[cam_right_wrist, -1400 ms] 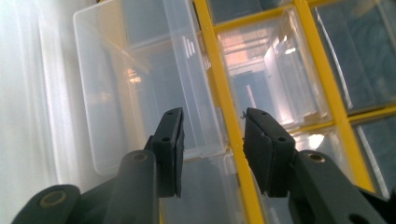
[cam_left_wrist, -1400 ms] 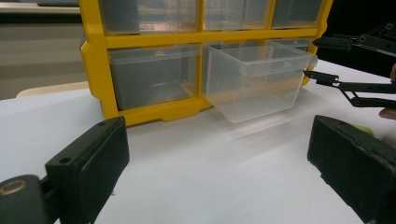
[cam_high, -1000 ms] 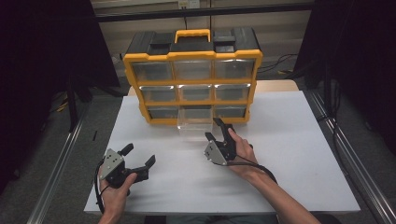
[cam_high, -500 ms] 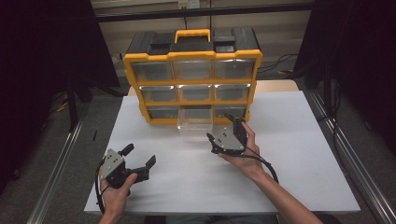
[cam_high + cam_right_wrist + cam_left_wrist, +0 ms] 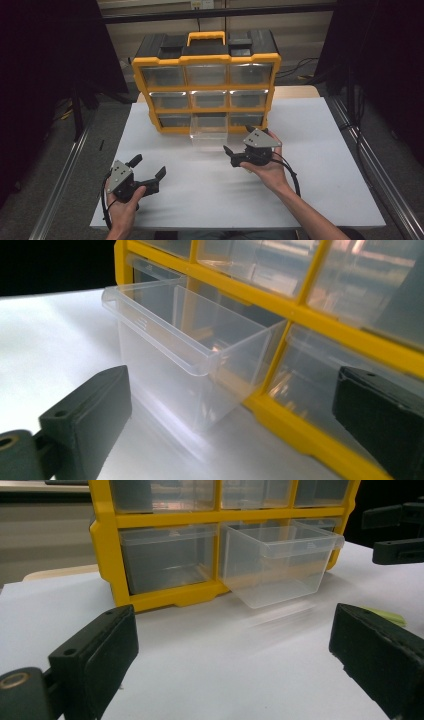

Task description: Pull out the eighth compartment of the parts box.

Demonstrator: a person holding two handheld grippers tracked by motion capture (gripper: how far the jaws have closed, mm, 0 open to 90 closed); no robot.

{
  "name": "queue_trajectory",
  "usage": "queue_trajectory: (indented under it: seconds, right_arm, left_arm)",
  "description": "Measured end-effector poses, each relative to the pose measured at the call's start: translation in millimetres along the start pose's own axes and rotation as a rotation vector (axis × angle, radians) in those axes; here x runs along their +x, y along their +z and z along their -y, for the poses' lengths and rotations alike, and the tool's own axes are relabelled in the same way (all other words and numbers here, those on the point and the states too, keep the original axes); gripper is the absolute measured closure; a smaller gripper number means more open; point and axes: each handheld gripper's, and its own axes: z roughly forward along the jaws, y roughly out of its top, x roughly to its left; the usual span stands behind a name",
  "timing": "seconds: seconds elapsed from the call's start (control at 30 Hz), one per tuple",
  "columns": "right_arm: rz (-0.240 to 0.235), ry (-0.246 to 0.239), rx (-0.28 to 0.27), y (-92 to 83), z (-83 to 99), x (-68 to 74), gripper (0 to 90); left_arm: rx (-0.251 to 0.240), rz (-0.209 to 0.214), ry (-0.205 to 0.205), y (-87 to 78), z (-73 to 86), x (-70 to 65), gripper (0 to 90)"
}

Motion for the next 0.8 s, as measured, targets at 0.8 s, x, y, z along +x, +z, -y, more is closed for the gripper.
queue_trajectory:
  seconds: [0.8]
  right_arm:
    - [-0.01,0.153,0.015,-33.6,11.0,-28.3,1.3]
  left_arm:
    - [-0.015,0.004,-0.006,1.6,0.2,0.4,5.5]
